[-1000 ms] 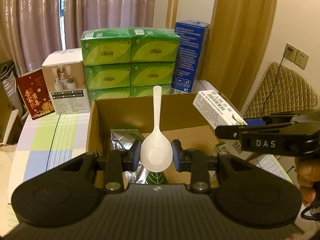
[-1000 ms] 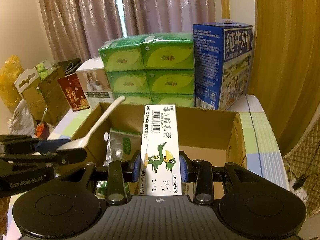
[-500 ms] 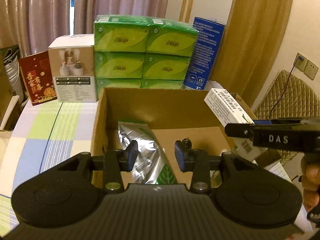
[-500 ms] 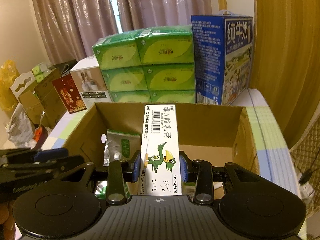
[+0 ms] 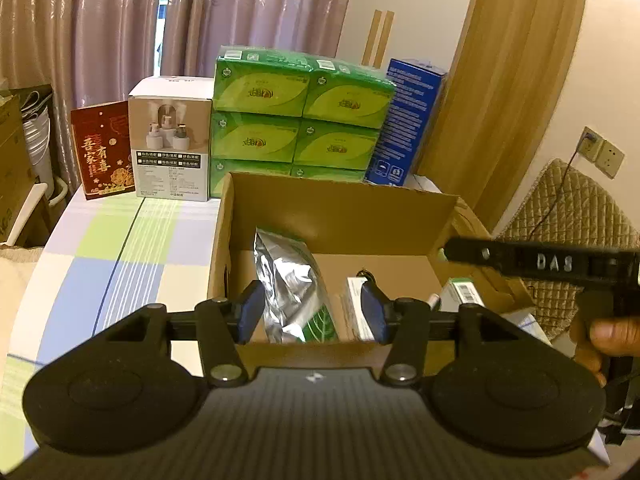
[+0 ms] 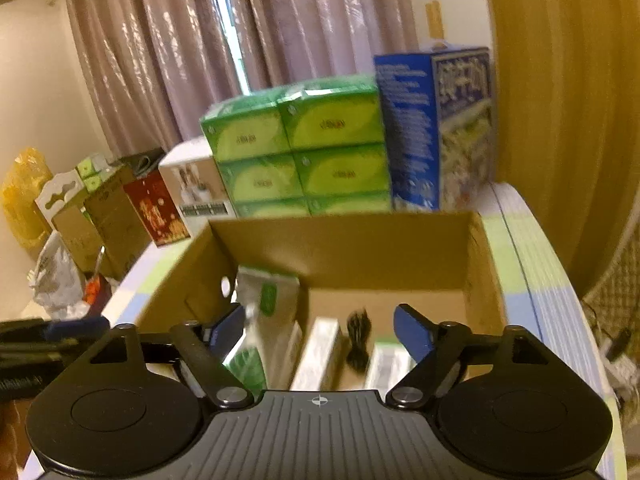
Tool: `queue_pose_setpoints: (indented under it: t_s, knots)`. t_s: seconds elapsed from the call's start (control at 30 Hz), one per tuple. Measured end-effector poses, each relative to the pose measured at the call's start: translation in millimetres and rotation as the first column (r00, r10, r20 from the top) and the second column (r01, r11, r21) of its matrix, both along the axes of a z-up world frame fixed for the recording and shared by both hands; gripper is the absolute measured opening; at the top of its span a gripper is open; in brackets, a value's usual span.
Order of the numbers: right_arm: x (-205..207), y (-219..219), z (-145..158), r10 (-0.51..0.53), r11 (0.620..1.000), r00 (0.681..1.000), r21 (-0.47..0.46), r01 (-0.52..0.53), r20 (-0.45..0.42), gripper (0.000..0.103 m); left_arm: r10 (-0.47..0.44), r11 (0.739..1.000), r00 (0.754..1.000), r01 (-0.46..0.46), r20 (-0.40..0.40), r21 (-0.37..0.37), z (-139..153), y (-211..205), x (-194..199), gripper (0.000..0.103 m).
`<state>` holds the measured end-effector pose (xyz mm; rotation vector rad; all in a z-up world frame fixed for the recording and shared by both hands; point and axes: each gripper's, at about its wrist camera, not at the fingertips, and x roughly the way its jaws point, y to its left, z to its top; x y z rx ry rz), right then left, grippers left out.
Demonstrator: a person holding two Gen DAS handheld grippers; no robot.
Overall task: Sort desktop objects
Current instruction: 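Move both tools back over the remaining items on the table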
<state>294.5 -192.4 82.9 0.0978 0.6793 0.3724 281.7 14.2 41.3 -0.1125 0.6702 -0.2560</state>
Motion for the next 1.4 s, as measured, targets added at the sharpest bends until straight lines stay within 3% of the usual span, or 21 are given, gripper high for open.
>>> queue_pose_setpoints:
  t_s: [0.27,0.53,0.63,0.97,1.4]
  knots:
    - [-69,-17,-12,-0.021,0.999,0.995,-0.026,0.018,-0.1,0.096,0.013,1.0,1.0,-0.013,-0.022,-0.007,5,-3,-56,0.061]
    - [-136,-32,-22,-0.037,0.999,0.987,-0.013,0.035,-0.159,0.101,0.034,0.999,0.997,-0.034,-0.073,-0.003,-5,-3,-121,0.088]
    - [-162,-43,-24,-0.055,0.998,0.983,0.004,0.057,-0.176,0.101,0.057,0.998,0.995,-0.058,-0.085,-0.004,-6,3,-145,0.094]
    - [-223,-67,-27,-0.091,0.996,0.983,-0.022,0.089,-0.159,0.101,0.125,0.991,0.988,-0.12,-0.086,0.064,-9,13,-211,0.101]
    - [-251,-91,-27,-0.126,0.992,0.982,-0.033,0.122,-0.138,0.101,0.136,0.991,0.982,-0.132,-0.129,0.037,-20,0,-251,0.102]
